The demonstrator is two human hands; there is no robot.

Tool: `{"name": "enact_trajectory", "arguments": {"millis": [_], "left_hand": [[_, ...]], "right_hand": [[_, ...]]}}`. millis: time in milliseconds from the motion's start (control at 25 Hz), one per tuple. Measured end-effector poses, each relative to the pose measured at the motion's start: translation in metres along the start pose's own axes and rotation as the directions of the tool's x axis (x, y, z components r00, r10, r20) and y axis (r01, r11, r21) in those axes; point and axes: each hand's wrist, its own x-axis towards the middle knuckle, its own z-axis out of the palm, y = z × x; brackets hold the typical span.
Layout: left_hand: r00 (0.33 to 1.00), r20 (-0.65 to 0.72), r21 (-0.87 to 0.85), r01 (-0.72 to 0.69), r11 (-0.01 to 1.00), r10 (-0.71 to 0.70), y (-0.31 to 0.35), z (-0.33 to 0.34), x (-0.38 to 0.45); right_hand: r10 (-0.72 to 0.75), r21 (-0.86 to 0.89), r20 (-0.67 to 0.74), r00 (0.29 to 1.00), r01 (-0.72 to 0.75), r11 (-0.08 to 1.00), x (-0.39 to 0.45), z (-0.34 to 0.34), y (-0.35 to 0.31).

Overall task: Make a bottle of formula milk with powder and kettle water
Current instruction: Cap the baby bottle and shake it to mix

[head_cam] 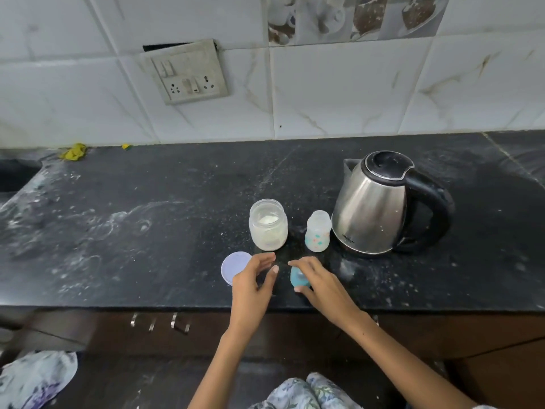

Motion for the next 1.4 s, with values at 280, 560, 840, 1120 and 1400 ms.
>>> {"name": "enact_trajectory", "arguments": {"millis": [280, 560, 840, 1120, 1400], "left_hand": [[0.973, 0.231, -0.031, -0.004, 1.0, 0.011, 0.012, 0.052, 0.039], [0.976, 0.217, -0.095, -0.015, 0.995, 0.036, 0.004, 0.095, 0.084], [0.978, 0.207, -0.21, 0.009, 0.978, 0.035, 0.006, 0.091, 0.086], [0.838, 0.533, -0.449, 0.161, 0.879, 0.119, 0.064, 0.04, 0.088], [0.768, 0.612, -0.572, 0.265, 0.776, 0.188, 0.091, 0.015, 0.091]], "right_hand": [[0.148, 0.12, -0.326, 0.934, -0.115, 0.986, -0.013, -0.049, 0.006], [0.223, 0.142, -0.402, 0.888, -0.18, 0.973, -0.027, -0.077, 0.013], [0.247, 0.236, -0.418, 0.874, -0.157, 0.959, -0.027, -0.095, 0.014], [0.302, 0.644, -0.405, 0.863, 0.034, 0.764, -0.005, -0.145, -0.013], [0.281, 0.869, -0.228, 0.932, 0.065, 0.491, 0.022, -0.189, -0.037]]}}
